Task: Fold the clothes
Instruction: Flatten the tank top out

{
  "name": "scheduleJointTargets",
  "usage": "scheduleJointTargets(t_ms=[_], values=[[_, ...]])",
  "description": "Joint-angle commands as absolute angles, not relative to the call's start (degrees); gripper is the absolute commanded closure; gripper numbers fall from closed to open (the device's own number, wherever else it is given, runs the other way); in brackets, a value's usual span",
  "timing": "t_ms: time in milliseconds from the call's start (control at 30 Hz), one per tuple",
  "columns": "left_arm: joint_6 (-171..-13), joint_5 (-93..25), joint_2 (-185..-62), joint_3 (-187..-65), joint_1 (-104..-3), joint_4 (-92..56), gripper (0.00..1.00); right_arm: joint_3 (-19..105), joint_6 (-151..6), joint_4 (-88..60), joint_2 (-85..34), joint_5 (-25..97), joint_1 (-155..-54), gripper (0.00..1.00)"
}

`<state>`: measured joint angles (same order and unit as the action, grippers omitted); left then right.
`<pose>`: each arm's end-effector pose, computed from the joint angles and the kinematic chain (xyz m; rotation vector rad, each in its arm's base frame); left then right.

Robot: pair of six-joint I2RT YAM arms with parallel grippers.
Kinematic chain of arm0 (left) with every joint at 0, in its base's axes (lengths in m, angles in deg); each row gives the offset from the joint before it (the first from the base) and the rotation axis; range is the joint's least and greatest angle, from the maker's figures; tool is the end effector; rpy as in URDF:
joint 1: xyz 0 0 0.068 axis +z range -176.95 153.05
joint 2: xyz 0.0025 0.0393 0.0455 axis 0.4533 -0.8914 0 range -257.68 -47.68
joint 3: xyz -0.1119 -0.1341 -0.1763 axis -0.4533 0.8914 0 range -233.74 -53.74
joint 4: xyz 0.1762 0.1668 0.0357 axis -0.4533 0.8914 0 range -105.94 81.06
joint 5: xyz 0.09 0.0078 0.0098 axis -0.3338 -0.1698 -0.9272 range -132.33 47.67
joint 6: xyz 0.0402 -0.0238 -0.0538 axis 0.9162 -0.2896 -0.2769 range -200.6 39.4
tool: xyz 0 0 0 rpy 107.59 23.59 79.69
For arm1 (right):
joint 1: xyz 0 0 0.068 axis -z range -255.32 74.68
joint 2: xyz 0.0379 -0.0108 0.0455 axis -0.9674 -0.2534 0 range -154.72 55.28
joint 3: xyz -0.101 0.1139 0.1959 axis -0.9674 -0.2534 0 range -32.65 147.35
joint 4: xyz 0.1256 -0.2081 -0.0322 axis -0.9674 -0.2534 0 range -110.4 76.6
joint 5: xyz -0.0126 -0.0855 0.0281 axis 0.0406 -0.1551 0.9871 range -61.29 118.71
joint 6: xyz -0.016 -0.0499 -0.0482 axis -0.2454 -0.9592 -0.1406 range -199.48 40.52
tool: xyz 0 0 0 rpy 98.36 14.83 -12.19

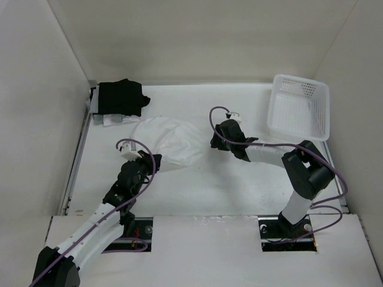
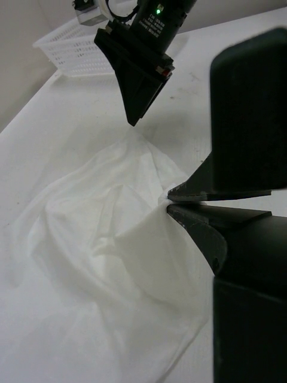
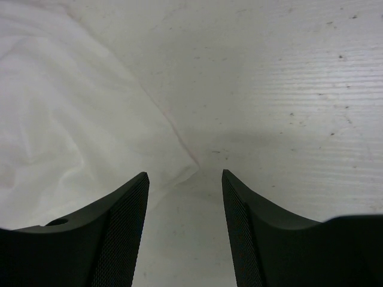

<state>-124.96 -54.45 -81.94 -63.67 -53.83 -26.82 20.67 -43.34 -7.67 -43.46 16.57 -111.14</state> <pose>0.1687 -0.0716 0.1781 -0.4339 1.8037 -0.6900 0.2989 0.2005 0.1453 0.1202 2.2785 0.4327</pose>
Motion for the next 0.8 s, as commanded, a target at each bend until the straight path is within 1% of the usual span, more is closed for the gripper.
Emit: scheduleJointTargets(t_ms=[0,100,267,300,333,400,433,467,500,533,567,633,767], values=[[-125.7,-52.4,-83.2,-62.4,-53.1,-31.8,0.95,25.1,-45.6,-9.1,-46.7,16.4,-110.2,0.44],[-126.1,-51.7,-83.9,-61.9,-53.1,-32.9,0.95,27.5,-46.3,-10.0,-48.8,19.7,-109.0,0.50],[-126.0,-51.6,-83.3,-61.5,-52.6,-32.8,0.95,27.7,-46.3,-9.5,-49.6,22.4,-108.3,0.53],[-126.0,-51.4,-83.5,-61.4,-52.4,-32.9,0.95,28.0,-46.1,-9.4,-50.2,22.9,-108.1,0.57],[-126.0,-51.3,-83.6,-61.4,-52.3,-32.9,0.95,28.1,-45.9,-9.4,-50.4,23.1,-108.1,0.58],[-126.1,-51.0,-83.7,-61.4,-52.1,-33.1,0.95,28.3,-45.5,-9.2,-51.1,23.2,-107.7,0.67],[-126.1,-51.0,-83.5,-61.4,-52.1,-33.1,0.95,28.3,-45.3,-8.7,-51.2,23.0,-107.6,0.73],[-126.1,-51.0,-83.5,-61.4,-52.1,-33.1,0.95,28.2,-45.1,-8.3,-51.2,22.9,-107.4,0.76],[-126.1,-51.0,-83.5,-61.5,-52.1,-33.1,0.95,27.8,-44.9,-7.3,-50.9,22.8,-107.3,0.83],[-126.1,-50.9,-83.5,-61.6,-52.1,-33.1,0.95,27.0,-44.2,-5.9,-50.0,22.6,-107.1,0.90],[-126.1,-50.9,-83.4,-61.8,-52.1,-33.1,0.95,26.0,-43.7,-4.7,-48.7,22.4,-107.1,0.93],[-125.9,-50.9,-83.3,-62.6,-52.1,-33.1,0.95,24.4,-43.4,-3.0,-46.0,21.9,-107.2,0.96],[-124.6,-50.8,-83.1,-67.4,-52.0,-32.6,0.96,19.7,-44.1,-2.8,-32.8,18.5,-107.6,0.99]])
